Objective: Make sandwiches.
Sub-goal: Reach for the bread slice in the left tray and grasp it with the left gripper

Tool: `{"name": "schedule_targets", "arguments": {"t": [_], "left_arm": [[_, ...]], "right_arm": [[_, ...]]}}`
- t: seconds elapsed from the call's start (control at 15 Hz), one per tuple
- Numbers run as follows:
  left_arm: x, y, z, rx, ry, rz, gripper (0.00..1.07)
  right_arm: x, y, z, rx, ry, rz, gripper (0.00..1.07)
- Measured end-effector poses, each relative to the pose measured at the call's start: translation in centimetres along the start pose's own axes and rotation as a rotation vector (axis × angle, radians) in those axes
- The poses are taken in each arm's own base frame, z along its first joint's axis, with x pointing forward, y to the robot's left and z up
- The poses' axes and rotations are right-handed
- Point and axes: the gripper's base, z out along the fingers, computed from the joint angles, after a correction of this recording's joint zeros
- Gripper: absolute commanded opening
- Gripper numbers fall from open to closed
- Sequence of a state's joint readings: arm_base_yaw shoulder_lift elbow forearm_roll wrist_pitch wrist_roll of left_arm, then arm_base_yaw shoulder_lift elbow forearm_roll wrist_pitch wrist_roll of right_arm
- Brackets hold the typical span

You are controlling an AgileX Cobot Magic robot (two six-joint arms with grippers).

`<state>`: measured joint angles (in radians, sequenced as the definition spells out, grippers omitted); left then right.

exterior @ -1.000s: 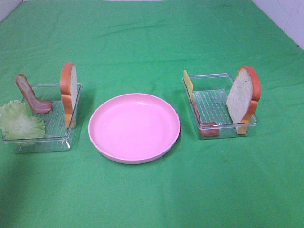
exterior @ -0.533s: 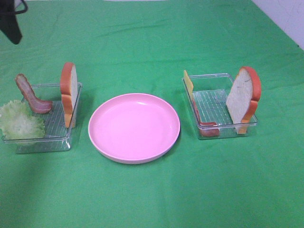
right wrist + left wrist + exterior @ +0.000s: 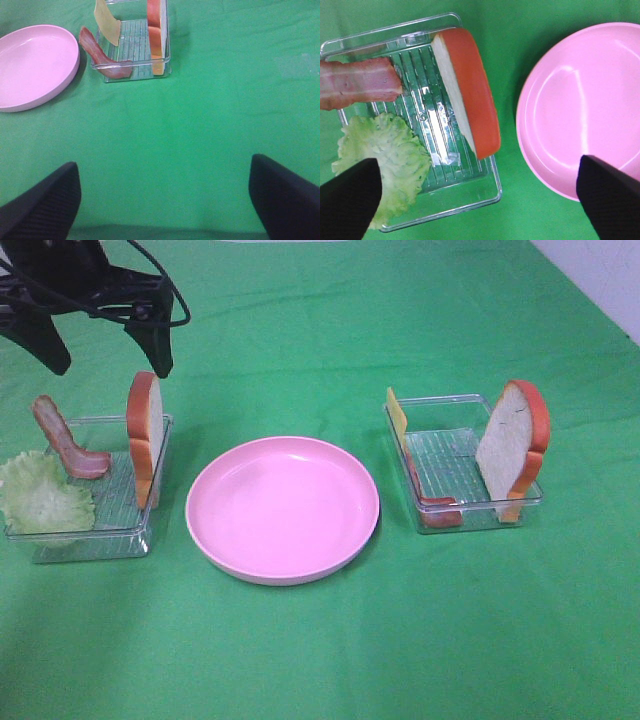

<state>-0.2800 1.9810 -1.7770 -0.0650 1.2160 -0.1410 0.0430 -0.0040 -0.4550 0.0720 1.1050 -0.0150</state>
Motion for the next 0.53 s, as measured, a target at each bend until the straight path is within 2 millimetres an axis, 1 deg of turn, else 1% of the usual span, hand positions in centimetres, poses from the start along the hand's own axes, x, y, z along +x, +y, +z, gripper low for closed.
{"name": "schedule_targets", "arguments": {"t": [0.13, 0.33, 0.53], "left_arm": [[0.0, -0.4, 1.2, -0.002, 0.028, -0.004, 1.02], [-0.1, -0.2, 2.6, -0.022, 0.057, -0.016, 1.02], [-0.6, 0.1, 4.5, -0.054, 0.055, -0.020, 1.02]], "right_arm": [[0.0, 0.0, 0.0, 0.000, 0.000, 0.000, 0.87], [0.0, 0.0, 0.0, 0.000, 0.000, 0.000, 0.87], [0.0, 0.0, 0.0, -0.001, 0.000, 0.000, 0.87]]}}
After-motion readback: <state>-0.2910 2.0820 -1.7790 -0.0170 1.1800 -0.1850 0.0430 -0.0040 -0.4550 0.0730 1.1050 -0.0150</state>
